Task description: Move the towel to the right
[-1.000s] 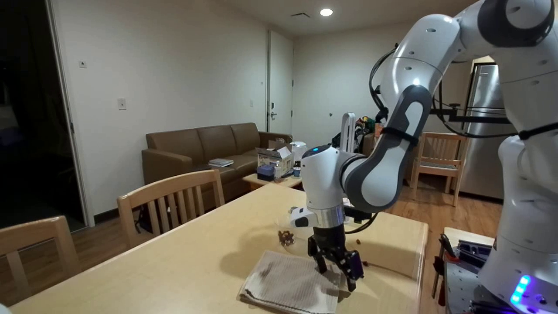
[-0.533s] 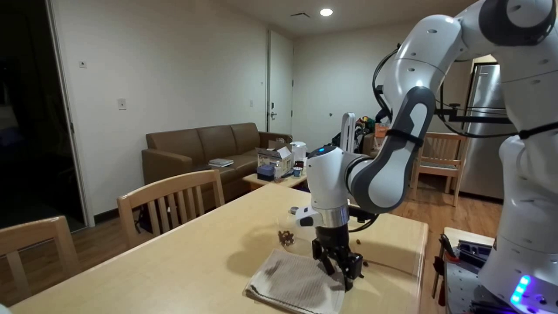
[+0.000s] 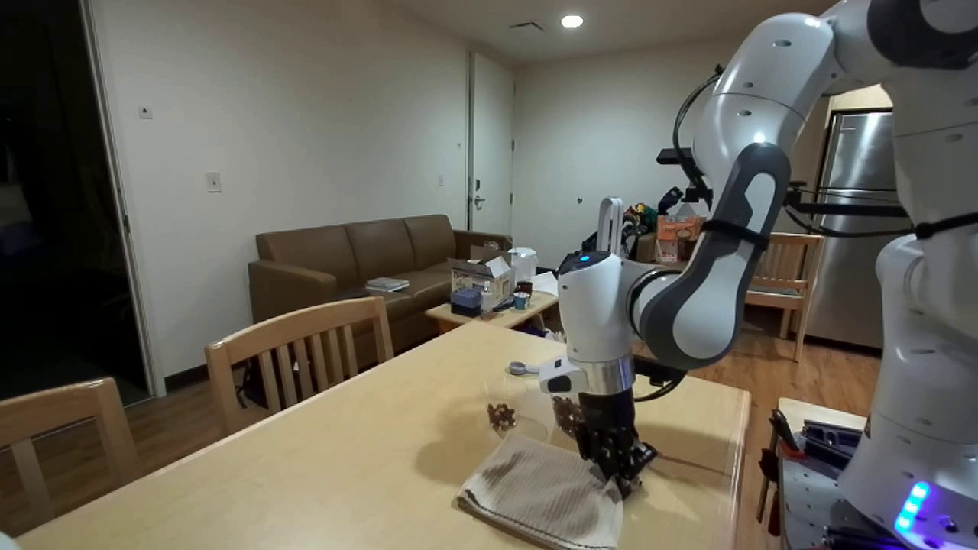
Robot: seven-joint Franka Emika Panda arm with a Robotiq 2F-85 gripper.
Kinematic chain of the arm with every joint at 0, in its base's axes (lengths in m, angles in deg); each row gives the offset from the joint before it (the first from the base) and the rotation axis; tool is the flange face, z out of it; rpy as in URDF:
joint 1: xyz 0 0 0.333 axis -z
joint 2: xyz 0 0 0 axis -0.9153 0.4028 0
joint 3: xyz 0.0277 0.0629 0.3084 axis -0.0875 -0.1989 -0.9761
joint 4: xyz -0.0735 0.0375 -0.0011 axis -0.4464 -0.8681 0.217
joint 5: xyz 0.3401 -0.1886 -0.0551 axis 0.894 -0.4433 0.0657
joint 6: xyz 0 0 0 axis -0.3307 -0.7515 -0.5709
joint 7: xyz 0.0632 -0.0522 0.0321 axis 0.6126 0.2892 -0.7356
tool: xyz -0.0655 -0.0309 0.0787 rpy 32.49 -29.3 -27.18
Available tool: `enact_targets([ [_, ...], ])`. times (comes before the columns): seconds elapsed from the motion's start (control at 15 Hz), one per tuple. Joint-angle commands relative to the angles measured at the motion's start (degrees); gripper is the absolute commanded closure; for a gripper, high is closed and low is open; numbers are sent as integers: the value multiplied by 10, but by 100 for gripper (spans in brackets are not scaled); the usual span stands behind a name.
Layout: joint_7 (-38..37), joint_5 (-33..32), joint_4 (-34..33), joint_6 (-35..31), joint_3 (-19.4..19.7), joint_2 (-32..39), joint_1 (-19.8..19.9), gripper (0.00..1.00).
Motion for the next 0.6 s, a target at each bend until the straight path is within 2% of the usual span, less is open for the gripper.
enact_targets([
  [0.0, -31, 11, 62, 1, -9, -44, 14, 96],
  [0.27, -61, 5, 106, 3, 2, -76, 21, 96],
  [0.53, -79, -26, 142, 20, 37, -116, 35, 96],
])
